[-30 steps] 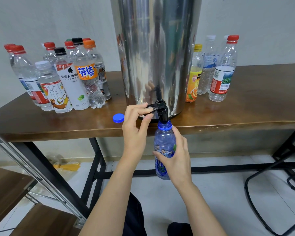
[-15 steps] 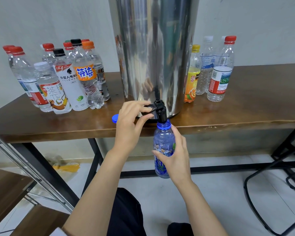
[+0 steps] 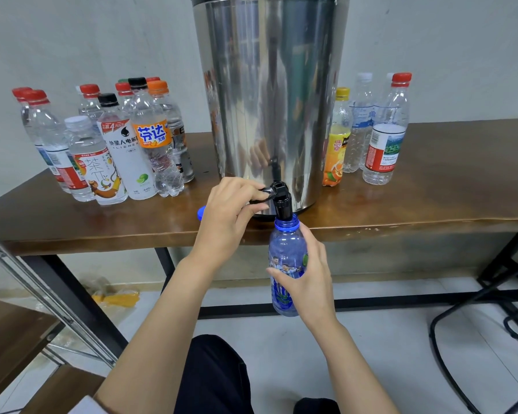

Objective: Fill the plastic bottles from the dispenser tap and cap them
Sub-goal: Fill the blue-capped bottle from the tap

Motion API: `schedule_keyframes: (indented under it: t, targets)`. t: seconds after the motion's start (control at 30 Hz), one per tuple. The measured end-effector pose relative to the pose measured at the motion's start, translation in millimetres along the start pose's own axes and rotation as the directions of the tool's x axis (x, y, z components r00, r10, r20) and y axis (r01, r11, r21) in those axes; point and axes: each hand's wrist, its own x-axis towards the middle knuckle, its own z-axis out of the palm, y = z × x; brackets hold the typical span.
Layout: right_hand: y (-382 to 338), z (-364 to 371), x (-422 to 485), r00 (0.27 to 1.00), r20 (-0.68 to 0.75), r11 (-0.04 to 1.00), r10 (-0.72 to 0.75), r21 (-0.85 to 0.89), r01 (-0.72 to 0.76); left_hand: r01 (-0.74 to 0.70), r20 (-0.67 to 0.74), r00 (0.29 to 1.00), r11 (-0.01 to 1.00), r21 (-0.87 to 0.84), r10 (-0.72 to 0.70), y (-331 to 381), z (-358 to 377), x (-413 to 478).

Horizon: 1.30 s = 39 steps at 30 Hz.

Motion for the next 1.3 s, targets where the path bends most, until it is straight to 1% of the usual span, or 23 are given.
schedule_keyframes:
  t: [0.1,0.27,0.43,0.57,0.63,0.7,0.77,0.8,0.87,0.93,1.0,1.1,1.17,1.3]
  targets:
    - [-1,0,0,1.0,0.003,1.0,-0.008,-0.001,0.008,-0.014,0.031,0.999,1.0,0.015,0.014,1,-5,7]
    - [-1,1,2,1.0,0.009,1.0,-0.006,0.003,0.006,-0.057,0.097,0.994,0.993,0.102,0.047,7,-16,24]
    - [0,2,3,1.0,0.002,1.0,-0.013,0.016,0.013,-0.065,0.167,0.986,0.969,0.238,0.026,28,-13,51]
    - [-3,2,5,1.0,0.002,1.0,-0.019,0.012,0.019,-0.034,0.154,0.988,0.965,0.259,-0.007,32,-8,55]
    - [-4,2,6,1.0,0.004,1.0,-0.026,0.008,0.026,0.054,0.113,0.991,0.978,0.204,-0.078,30,-9,48]
    - [-3,2,5,0.999,0.004,0.999,-0.032,0.007,0.032,0.225,0.023,0.974,0.972,0.072,-0.227,19,-13,39]
    - [-3,2,5,0.999,0.007,0.999,-0.031,0.014,0.031,0.398,-0.08,0.913,0.917,-0.036,-0.4,2,-21,32]
    - [-3,3,5,1.0,0.008,0.999,-0.029,0.018,0.029,0.477,-0.116,0.869,0.877,-0.054,-0.48,-9,-26,27]
    - [-1,3,4,1.0,0.007,0.999,-0.024,0.025,0.024,0.604,-0.133,0.79,0.797,0.004,-0.598,-27,-35,15]
    - [0,4,3,1.0,0.005,0.999,-0.017,0.029,0.017,0.679,-0.067,0.733,0.725,0.115,-0.677,-43,-40,4]
    - [1,5,2,1.0,0.002,0.999,-0.011,0.033,0.011,0.694,0.042,0.689,0.675,0.252,-0.724,-55,-40,-3]
    - [1,5,0,1.0,0.01,0.999,-0.006,0.033,0.006,0.621,0.169,0.649,0.646,0.445,-0.741,-66,-34,-6]
    - [1,3,-2,1.0,0.018,0.999,-0.006,0.037,0.005,0.572,0.205,0.658,0.658,0.491,-0.725,-69,-29,-8]
    - [1,3,-6,0.999,0.037,0.999,0.005,0.035,-0.006,0.561,0.168,0.703,0.683,0.467,-0.691,-69,-23,-15]
